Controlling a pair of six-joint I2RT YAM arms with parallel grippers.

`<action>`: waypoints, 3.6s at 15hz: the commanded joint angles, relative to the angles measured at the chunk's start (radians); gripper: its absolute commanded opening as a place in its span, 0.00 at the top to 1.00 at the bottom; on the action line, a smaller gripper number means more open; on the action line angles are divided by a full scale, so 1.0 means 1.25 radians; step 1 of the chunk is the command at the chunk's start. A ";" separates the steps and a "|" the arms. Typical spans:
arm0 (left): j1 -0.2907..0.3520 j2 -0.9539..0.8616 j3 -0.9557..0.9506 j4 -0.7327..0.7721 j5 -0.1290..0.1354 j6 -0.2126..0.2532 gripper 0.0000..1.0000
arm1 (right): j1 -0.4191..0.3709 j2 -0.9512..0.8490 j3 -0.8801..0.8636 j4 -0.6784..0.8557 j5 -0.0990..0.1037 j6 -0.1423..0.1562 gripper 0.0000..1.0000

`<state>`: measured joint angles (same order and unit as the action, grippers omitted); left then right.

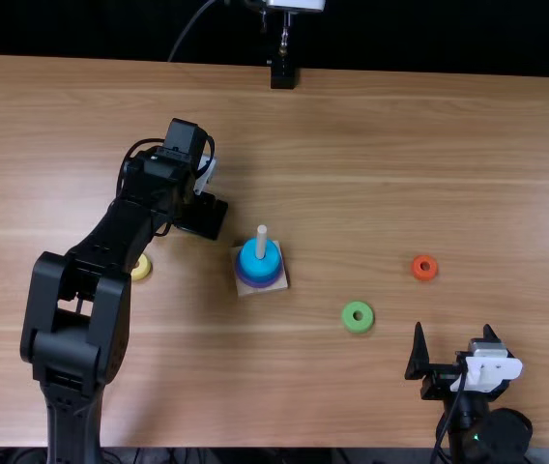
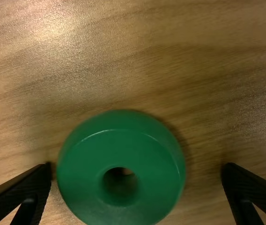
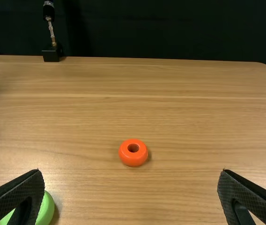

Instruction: Build the Hanoi tower: stack the rings onto the peg from bottom to top in this color order: purple, dark blue, light blue, dark green, light green, yellow, orange.

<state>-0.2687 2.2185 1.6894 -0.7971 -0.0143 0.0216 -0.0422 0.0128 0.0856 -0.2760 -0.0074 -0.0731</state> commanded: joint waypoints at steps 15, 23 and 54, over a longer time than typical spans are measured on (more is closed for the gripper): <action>0.005 -0.198 0.071 -0.240 0.004 0.003 1.00 | -0.009 -0.010 -0.057 -0.045 0.007 0.001 0.00; -0.064 -0.297 0.275 -0.440 0.008 -0.007 1.00 | -0.009 -0.010 -0.056 -0.045 0.007 0.001 0.00; -0.265 -0.217 0.243 -0.375 0.007 -0.109 1.00 | -0.009 -0.010 -0.057 -0.045 0.007 0.001 0.00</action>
<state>-0.5903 1.9369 2.0006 -1.2690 -0.0113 -0.1089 -0.0422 0.0128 0.0856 -0.2760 -0.0074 -0.0727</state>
